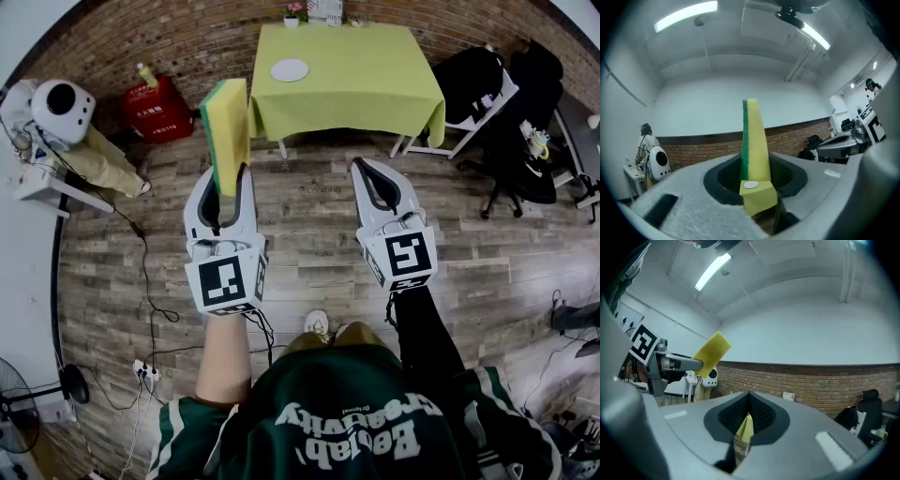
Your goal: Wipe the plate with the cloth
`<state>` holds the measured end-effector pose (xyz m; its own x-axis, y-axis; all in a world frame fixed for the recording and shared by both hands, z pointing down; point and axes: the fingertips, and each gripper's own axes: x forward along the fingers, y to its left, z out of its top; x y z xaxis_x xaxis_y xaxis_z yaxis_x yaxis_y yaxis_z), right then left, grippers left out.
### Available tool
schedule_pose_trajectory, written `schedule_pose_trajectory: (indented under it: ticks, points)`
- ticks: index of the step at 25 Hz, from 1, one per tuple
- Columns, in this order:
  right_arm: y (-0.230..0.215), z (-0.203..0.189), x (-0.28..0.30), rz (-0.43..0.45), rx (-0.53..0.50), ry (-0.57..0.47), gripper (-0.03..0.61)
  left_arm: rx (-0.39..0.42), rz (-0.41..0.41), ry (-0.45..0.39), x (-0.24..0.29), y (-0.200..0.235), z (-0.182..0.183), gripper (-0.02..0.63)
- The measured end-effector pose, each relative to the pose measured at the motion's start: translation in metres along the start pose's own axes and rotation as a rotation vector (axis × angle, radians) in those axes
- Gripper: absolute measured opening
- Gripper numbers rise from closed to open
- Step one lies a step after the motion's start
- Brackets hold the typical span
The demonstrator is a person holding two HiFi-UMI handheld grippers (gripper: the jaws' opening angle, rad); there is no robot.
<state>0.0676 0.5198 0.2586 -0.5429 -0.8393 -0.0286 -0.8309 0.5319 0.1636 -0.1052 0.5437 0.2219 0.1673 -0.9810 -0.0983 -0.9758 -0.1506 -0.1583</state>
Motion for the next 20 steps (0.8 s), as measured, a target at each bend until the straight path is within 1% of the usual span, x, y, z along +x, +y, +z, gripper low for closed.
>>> schedule_pose_trajectory:
  ticks: [8,11,15,20]
  points:
    - [-0.001,0.005,-0.004,-0.046,0.030,-0.032,0.012,-0.015,-0.041,-0.005,0.003,0.002,-0.003,0.141]
    - [-0.002,0.003,0.000,-0.047,0.034,-0.038,0.012,-0.013,-0.046,-0.007,0.009,0.003,-0.005,0.141]
    - [-0.007,0.004,0.017,-0.043,0.026,-0.048,0.012,-0.022,-0.052,-0.006,0.024,0.005,-0.010,0.141]
    - [-0.029,-0.005,0.056,-0.033,0.027,-0.047,0.012,-0.067,-0.043,0.000,0.064,0.012,-0.018,0.141]
